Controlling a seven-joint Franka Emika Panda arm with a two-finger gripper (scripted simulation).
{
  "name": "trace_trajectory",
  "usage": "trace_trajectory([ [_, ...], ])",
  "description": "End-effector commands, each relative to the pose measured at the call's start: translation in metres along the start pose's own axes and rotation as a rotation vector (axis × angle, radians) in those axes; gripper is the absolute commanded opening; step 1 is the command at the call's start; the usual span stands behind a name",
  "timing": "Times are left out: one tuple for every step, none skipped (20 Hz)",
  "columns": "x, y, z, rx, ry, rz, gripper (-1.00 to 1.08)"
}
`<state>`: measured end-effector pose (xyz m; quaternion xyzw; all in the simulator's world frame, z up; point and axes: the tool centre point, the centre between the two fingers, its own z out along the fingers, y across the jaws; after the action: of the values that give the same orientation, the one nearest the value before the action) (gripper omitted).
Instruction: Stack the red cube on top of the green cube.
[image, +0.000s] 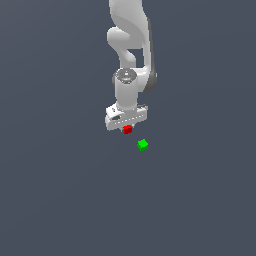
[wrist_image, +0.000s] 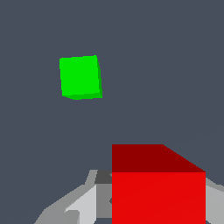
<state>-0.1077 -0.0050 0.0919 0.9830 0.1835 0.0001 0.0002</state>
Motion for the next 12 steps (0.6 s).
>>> trace_trajectory([
  [0.000, 0.000, -0.013, 0.000, 0.000, 0.000, -1.00],
  [0.000, 0.000, -0.017, 0.000, 0.000, 0.000, -1.00],
  [0.000, 0.000, -0.020, 0.001, 0.000, 0.000, -1.00],
  [0.000, 0.000, -0.023, 0.001, 0.000, 0.000, -1.00],
  [0.000, 0.000, -0.025, 0.001, 0.000, 0.000, -1.00],
  [0.001, 0.000, -0.026, 0.001, 0.000, 0.000, -1.00],
  [0.001, 0.000, -0.028, 0.001, 0.000, 0.000, -1.00],
  [0.001, 0.000, -0.028, 0.001, 0.000, 0.000, -1.00],
  [0.001, 0.000, -0.028, 0.001, 0.000, 0.000, -1.00],
  [0.001, 0.000, -0.027, 0.000, 0.000, 0.000, -1.00],
  [0.001, 0.000, -0.027, 0.000, 0.000, 0.000, -1.00],
  [0.002, 0.000, -0.026, 0.000, 0.000, 0.000, -1.00],
])
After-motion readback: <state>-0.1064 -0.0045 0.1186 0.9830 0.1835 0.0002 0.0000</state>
